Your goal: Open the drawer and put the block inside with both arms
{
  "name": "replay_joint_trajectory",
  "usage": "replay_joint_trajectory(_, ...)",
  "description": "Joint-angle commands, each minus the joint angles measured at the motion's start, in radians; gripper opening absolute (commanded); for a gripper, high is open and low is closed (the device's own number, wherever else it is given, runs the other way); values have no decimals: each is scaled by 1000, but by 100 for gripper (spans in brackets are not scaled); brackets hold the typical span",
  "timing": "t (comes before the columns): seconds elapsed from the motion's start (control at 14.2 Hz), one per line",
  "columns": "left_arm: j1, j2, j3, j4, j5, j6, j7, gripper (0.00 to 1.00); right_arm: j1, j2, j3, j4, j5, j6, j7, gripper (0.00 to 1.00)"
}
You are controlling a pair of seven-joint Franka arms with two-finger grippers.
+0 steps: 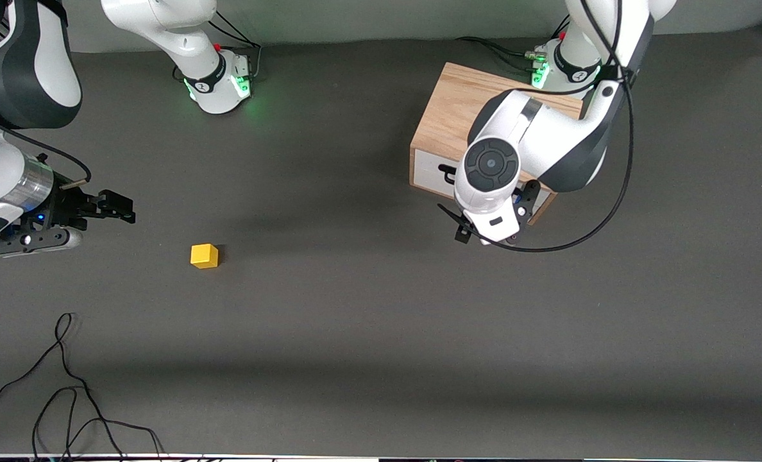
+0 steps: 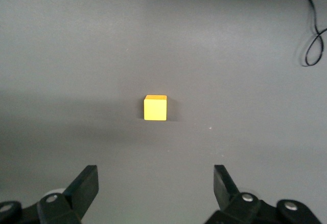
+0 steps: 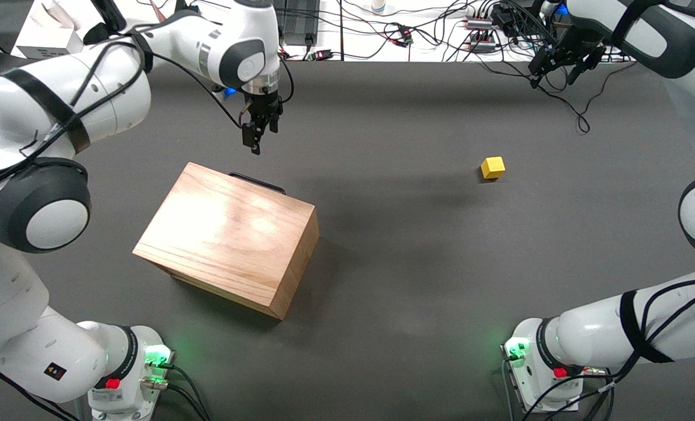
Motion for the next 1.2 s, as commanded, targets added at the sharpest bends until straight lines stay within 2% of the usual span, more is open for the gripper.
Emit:
replay_joint_trajectory(0.0, -2, -23, 0, -93, 2, 65, 1, 100, 17, -18, -2, -10, -43, 4, 19, 100)
replay_joint_trajectory(0.49, -19, -25, 0, -184, 3, 95, -1, 100, 34, -15, -1, -8, -45, 10, 12, 100)
replay_joint_trajectory(1.13, -36, -9, -1, -193, -1, 105, -16, 100, 35, -16, -1, -19, -36, 38, 8, 100)
